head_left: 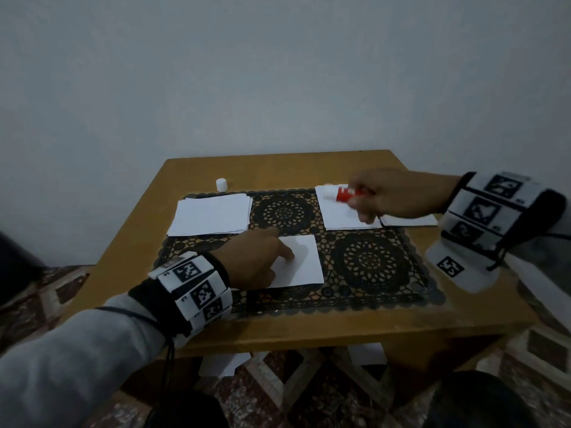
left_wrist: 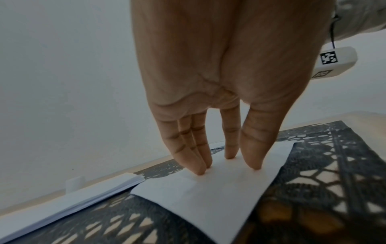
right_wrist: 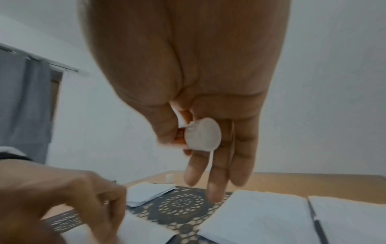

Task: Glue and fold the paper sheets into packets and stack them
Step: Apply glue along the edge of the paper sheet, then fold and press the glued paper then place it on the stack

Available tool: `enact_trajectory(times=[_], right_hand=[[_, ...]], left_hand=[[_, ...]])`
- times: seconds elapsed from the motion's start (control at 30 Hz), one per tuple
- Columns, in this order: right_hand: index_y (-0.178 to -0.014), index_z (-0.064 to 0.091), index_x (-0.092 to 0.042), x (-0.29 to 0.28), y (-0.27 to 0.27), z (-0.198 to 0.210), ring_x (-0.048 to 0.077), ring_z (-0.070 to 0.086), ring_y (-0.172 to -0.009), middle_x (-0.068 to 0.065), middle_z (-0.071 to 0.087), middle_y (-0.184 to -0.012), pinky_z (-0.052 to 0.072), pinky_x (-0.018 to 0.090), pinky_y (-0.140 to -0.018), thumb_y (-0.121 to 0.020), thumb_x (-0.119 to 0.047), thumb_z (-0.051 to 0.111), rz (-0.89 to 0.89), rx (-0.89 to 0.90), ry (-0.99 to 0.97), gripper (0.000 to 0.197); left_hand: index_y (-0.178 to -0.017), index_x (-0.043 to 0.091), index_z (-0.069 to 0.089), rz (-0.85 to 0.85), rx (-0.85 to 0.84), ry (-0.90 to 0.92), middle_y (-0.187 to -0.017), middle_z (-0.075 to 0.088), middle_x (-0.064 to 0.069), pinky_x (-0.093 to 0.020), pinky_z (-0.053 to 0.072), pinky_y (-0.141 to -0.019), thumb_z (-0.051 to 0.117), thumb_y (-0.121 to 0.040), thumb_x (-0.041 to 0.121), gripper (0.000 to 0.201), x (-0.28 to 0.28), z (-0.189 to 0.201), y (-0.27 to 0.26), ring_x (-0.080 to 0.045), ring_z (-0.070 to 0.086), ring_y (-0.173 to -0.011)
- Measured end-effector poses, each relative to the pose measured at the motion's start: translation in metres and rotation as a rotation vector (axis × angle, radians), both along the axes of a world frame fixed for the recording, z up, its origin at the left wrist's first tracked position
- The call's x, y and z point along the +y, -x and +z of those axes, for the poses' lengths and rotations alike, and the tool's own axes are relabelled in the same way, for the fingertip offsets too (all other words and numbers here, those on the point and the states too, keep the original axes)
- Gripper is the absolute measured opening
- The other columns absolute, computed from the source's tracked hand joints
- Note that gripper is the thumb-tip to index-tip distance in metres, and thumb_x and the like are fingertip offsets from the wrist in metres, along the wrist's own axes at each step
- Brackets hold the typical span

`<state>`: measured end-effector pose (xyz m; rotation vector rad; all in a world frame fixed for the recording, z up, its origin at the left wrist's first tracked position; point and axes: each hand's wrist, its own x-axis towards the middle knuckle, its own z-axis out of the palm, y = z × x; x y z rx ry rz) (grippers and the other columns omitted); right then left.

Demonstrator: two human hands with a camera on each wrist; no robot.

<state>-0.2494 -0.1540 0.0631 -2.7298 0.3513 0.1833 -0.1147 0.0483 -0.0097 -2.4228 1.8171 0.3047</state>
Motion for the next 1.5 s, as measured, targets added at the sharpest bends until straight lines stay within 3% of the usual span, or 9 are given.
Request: enact_trajectory(times=[0.1, 0.27, 0.4, 0.57, 0.73, 1.0, 1.17, 1.37, 1.5], right_hand=[[-0.098, 0.055, -0.012, -0.012, -0.022, -0.006, 0.019, 0.066, -0.085, 0.002, 0.07, -0.092, 0.051, 0.037, -0.082, -0.094, -0.028, 0.057, -0.115, -0.188, -0.079, 0.016], [-0.086, 0.058, -0.022, -0.03, -0.087, -0.022, 0.014, 0.053, -0.073, -0.006, 0.056, -0.08, 0.039, 0.026, -0.063, -0.079, -0.035, 0.075, -0.305, -0.397, -0.07, 0.022], [-0.092, 0.068, -0.013, -0.047, -0.139, -0.044, 0.022, 0.062, -0.081, 0.004, 0.068, -0.094, 0.049, 0.031, -0.073, -0.072, -0.025, 0.081, -0.406, -0.352, -0.047, 0.027], [-0.087, 0.069, -0.009, -0.059, -0.174, -0.057, 0.015, 0.056, -0.066, 0.006, 0.069, -0.089, 0.041, 0.025, -0.054, -0.063, -0.017, 0.082, -0.435, -0.291, 0.011, 0.028], [-0.082, 0.069, -0.01, -0.058, -0.185, -0.065, 0.02, 0.059, -0.071, 0.004, 0.065, -0.082, 0.042, 0.024, -0.054, -0.062, -0.018, 0.083, -0.419, -0.228, 0.034, 0.026], [-0.088, 0.069, -0.008, -0.064, -0.184, -0.069, 0.014, 0.055, -0.062, 0.01, 0.069, -0.09, 0.039, 0.025, -0.054, -0.067, -0.028, 0.083, -0.434, -0.217, 0.017, 0.032], [-0.112, 0.068, -0.007, -0.074, -0.159, -0.049, 0.029, 0.062, -0.104, 0.013, 0.067, -0.112, 0.049, 0.033, -0.086, -0.074, -0.026, 0.08, -0.457, -0.226, 0.027, 0.044], [-0.105, 0.068, 0.0, -0.101, -0.075, -0.041, 0.033, 0.061, -0.102, 0.018, 0.065, -0.113, 0.051, 0.037, -0.086, -0.081, -0.018, 0.073, -0.364, -0.009, 0.359, 0.031], [-0.116, 0.062, -0.01, -0.106, -0.02, -0.05, 0.025, 0.054, -0.11, 0.007, 0.058, -0.121, 0.039, 0.026, -0.082, -0.084, -0.034, 0.072, -0.335, 0.131, 0.322, 0.042]], left_hand=[[-0.134, 0.029, 0.052, -0.009, 0.009, -0.006, -0.116, 0.047, -0.005, -0.03, 0.045, -0.087, 0.054, -0.088, 0.017, 0.048, -0.002, 0.002, 0.001, -0.025, 0.051, -0.107], [-0.139, 0.027, 0.046, -0.031, -0.024, -0.018, -0.115, 0.044, -0.006, -0.031, 0.042, -0.085, 0.051, -0.087, 0.013, 0.054, -0.001, -0.003, 0.003, -0.025, 0.045, -0.11], [-0.142, 0.026, 0.042, -0.057, -0.021, -0.017, -0.114, 0.043, -0.007, -0.034, 0.043, -0.089, 0.05, -0.088, 0.014, 0.056, -0.002, -0.006, -0.001, -0.025, 0.042, -0.111], [-0.145, 0.025, 0.036, -0.125, -0.052, -0.024, -0.116, 0.039, -0.008, -0.042, 0.043, -0.094, 0.048, -0.089, 0.018, 0.057, 0.001, -0.01, -0.01, -0.025, 0.038, -0.112], [-0.144, 0.023, 0.037, -0.151, -0.082, -0.008, -0.114, 0.039, -0.007, -0.041, 0.045, -0.09, 0.049, -0.089, 0.019, 0.057, 0.001, -0.013, -0.01, -0.025, 0.038, -0.11], [-0.146, 0.024, 0.035, -0.148, -0.073, -0.017, -0.116, 0.039, -0.008, -0.042, 0.045, -0.092, 0.049, -0.09, 0.018, 0.059, 0.0, -0.012, -0.011, -0.026, 0.037, -0.112], [-0.147, 0.023, 0.031, -0.152, -0.093, -0.036, -0.121, 0.038, -0.008, -0.04, 0.044, -0.093, 0.05, -0.09, 0.018, 0.061, 0.001, -0.01, -0.009, -0.026, 0.036, -0.115], [-0.147, 0.021, 0.033, -0.16, -0.151, -0.033, -0.121, 0.041, -0.008, -0.033, 0.04, -0.088, 0.047, -0.09, 0.019, 0.058, 0.001, -0.007, -0.002, -0.025, 0.041, -0.113], [-0.145, 0.021, 0.038, -0.141, -0.125, -0.019, -0.115, 0.044, -0.006, -0.031, 0.04, -0.085, 0.048, -0.089, 0.015, 0.058, 0.001, -0.004, 0.001, -0.024, 0.045, -0.109]])
